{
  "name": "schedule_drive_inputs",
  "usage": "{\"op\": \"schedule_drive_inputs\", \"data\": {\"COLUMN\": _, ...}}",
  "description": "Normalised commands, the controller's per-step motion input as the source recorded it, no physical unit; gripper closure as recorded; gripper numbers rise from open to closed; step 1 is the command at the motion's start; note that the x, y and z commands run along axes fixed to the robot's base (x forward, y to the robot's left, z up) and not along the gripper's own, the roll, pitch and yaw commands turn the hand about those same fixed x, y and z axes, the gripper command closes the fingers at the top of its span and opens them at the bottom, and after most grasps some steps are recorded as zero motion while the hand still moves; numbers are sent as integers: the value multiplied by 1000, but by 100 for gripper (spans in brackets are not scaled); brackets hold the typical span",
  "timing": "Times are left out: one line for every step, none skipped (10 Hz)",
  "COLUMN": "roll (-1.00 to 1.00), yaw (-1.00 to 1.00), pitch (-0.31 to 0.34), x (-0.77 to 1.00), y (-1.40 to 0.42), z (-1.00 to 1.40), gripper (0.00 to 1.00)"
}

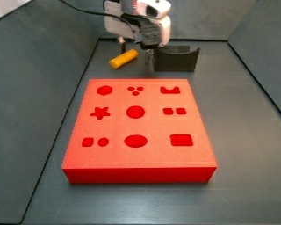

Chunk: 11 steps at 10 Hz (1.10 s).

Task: Pick up the oval object. Move up. Place the oval object on the fixture. Regrasp the oval object. Move to above the board. Insert the oval object.
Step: Pick up the oval object.

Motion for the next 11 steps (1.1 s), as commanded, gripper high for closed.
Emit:
{"op": "schedule_drive_inputs", "data": {"roll": -500, "yaw": -134, "pitch": -384, "x": -366, "y": 71, "z": 51, "gripper": 0}}
{"op": "schedule_drive_inputs", "data": {"roll": -500, "yaw": -89, "pitch": -404, "x": -289, "y": 149, "z": 74, "gripper": 0}}
{"op": "schedule_drive_inputs", "data": {"roll": -17, "yaw": 0, "pitch": 0, "x": 0, "y": 0, "z": 0, "gripper": 0}}
{"op": "schedule_drive_inputs", "data": {"roll": 0, "yaw": 0, "pitch": 0, "x": 0, "y": 0, "z": 0, "gripper": 100}}
{"op": "schedule_drive_inputs", "data": {"roll": 0, "yaw": 0, "pitch": 0, "x": 0, "y": 0, "z": 0, "gripper": 100}}
{"op": "schedule_drive_inputs", "data": {"roll": 0, "yaw": 0, "pitch": 0, "x": 0, "y": 0, "z": 0, "gripper": 100}}
{"op": "schedule_drive_inputs", "data": {"roll": 0, "yaw": 0, "pitch": 0, "x": 0, "y": 0, "z": 0, "gripper": 100}}
{"op": "schedule_drive_inputs", "data": {"roll": 0, "yaw": 0, "pitch": 0, "x": 0, "y": 0, "z": 0, "gripper": 100}}
{"op": "schedule_drive_inputs", "data": {"roll": 0, "yaw": 0, "pitch": 0, "x": 0, "y": 0, "z": 0, "gripper": 100}}
{"op": "schedule_drive_inputs", "data": {"roll": 0, "yaw": 0, "pitch": 0, "x": 0, "y": 0, "z": 0, "gripper": 100}}
{"op": "schedule_drive_inputs", "data": {"roll": 0, "yaw": 0, "pitch": 0, "x": 0, "y": 0, "z": 0, "gripper": 100}}
